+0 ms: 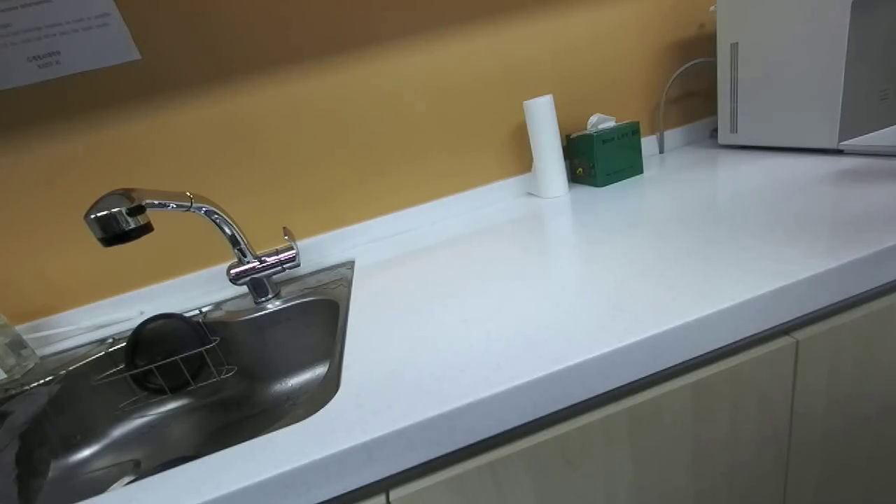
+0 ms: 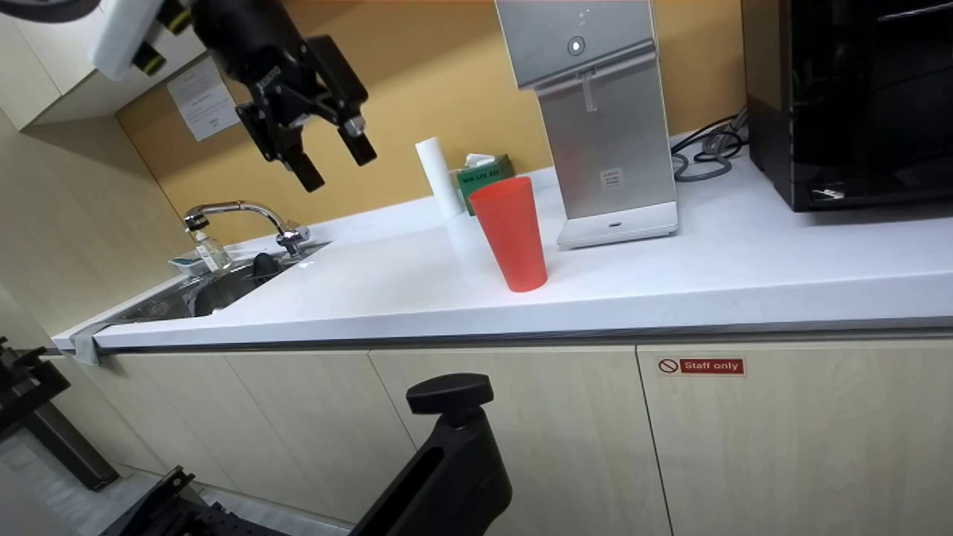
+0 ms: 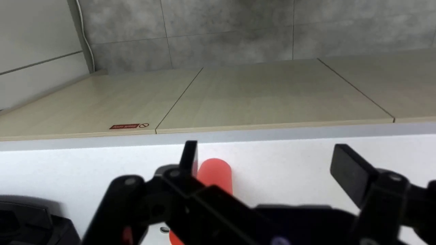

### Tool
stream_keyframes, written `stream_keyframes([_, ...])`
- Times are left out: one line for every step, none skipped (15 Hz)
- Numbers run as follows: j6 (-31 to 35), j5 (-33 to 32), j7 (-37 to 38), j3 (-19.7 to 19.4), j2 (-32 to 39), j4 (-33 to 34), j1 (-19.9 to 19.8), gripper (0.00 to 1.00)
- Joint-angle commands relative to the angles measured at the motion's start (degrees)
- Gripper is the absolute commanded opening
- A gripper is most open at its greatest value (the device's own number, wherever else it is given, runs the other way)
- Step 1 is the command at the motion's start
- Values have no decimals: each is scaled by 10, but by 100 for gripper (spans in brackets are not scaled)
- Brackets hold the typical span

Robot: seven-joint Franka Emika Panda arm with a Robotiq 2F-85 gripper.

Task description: Put the orange cup under the dispenser

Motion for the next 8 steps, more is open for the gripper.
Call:
stream_keyframes([110, 6, 100, 24, 19, -47, -20, 100])
stream_keyframes([154, 5, 125, 31, 23, -65, -27, 100])
stream_keyframes([194, 2, 149, 40, 27, -81, -35, 100])
stream_keyframes([239, -1, 173, 50, 29, -101, -45, 100])
stream_keyframes([282, -5, 198, 63, 33, -117, -57, 100])
stream_keyframes([324, -17, 228, 84, 40, -133, -77, 100])
stream_keyframes([337, -26, 251, 105, 47, -138, -96, 100])
stream_keyframes([302, 1, 185, 76, 44, -120, -70, 100])
